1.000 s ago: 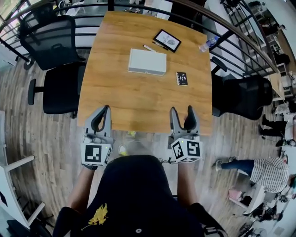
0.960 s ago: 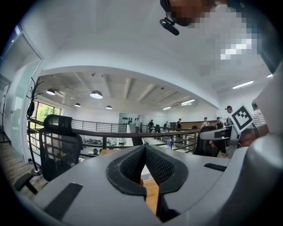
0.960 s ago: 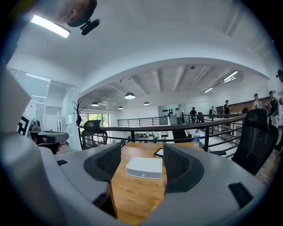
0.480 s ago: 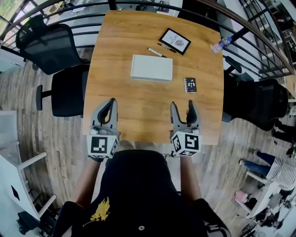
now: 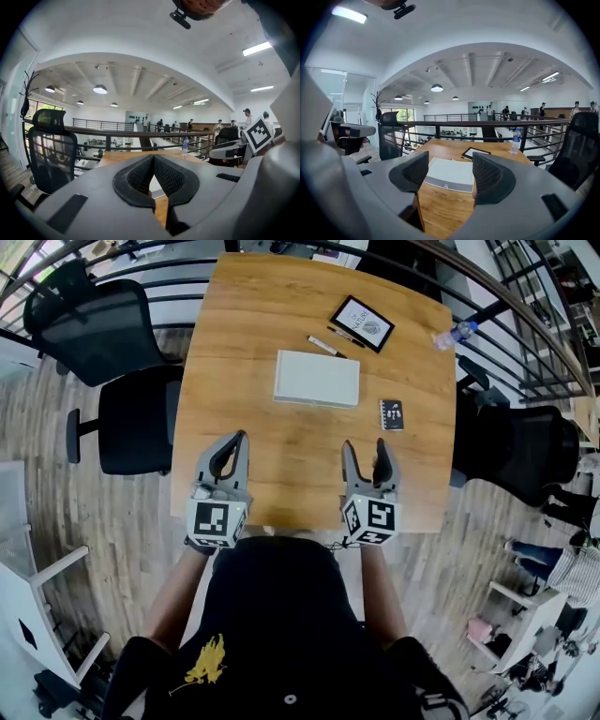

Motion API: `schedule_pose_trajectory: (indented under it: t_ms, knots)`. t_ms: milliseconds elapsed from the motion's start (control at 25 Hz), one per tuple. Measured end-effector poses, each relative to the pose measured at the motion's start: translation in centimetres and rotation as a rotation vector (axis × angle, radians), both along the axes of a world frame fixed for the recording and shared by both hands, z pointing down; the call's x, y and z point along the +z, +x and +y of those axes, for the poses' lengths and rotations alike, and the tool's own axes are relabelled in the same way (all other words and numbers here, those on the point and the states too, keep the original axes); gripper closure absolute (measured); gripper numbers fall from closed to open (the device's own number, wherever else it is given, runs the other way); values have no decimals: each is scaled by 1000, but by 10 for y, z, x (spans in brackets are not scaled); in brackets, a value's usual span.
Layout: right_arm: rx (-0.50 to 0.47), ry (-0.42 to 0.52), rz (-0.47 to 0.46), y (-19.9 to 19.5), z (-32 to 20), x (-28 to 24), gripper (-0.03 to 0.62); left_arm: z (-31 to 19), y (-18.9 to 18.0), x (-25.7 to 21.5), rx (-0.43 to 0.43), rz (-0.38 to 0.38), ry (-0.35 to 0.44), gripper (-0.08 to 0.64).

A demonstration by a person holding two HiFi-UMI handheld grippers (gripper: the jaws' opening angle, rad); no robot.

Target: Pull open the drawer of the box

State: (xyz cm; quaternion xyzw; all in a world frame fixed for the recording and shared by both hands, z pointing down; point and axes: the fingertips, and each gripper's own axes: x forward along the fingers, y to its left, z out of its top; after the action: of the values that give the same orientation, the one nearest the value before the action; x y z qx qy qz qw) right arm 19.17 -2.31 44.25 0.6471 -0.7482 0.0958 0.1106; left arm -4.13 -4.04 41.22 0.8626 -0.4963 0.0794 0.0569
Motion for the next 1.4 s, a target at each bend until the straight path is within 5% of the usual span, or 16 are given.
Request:
schedule_pose_trajectory:
  t_ms: [440,1400]
  knots:
    - [50,-87,28,-24,-34,54,332,-29,-37,57,-25,-23,-65,545]
    - [177,-369,20,-22,-98,226,337,-58,-31,130,-72,-21,-163,545]
